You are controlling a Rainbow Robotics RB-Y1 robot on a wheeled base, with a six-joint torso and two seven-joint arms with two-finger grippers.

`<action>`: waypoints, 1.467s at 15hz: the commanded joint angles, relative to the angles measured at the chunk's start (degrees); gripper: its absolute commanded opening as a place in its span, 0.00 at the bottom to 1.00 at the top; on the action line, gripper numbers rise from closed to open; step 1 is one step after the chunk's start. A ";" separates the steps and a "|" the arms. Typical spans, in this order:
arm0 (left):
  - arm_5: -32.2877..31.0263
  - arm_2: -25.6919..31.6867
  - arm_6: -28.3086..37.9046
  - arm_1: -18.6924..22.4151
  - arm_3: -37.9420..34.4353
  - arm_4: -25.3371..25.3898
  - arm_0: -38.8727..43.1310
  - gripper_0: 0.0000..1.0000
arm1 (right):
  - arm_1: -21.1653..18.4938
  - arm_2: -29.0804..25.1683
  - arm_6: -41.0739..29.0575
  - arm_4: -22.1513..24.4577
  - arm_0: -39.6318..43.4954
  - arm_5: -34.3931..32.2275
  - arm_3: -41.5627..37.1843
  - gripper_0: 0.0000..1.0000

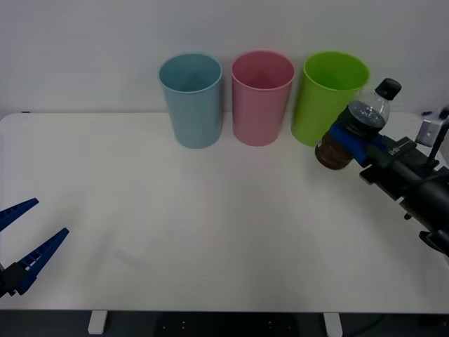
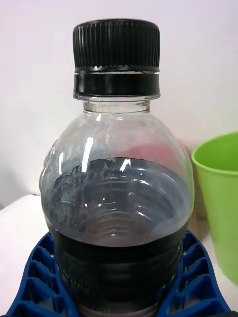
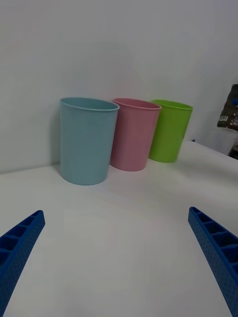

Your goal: Grasp the object on the table and drop it into the matching bin: aluminum can to the light blue bin, PET bottle to the pink bin.

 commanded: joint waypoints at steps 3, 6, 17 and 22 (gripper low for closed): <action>0.00 0.00 0.00 0.00 0.00 0.00 0.00 1.00 | -2.10 -0.01 -4.43 1.41 -6.25 0.11 -0.86 0.00; 0.00 0.00 0.00 0.00 0.00 0.00 0.00 1.00 | -3.07 0.69 -5.84 2.64 -10.73 0.81 -0.07 0.00; 0.00 0.00 0.00 0.00 0.00 0.00 0.00 1.00 | -3.33 6.94 -4.43 6.25 -30.95 0.81 17.51 0.00; 0.00 0.00 0.00 0.00 0.00 0.00 0.00 1.00 | 0.27 7.81 -2.76 11.61 -40.97 0.81 29.37 0.00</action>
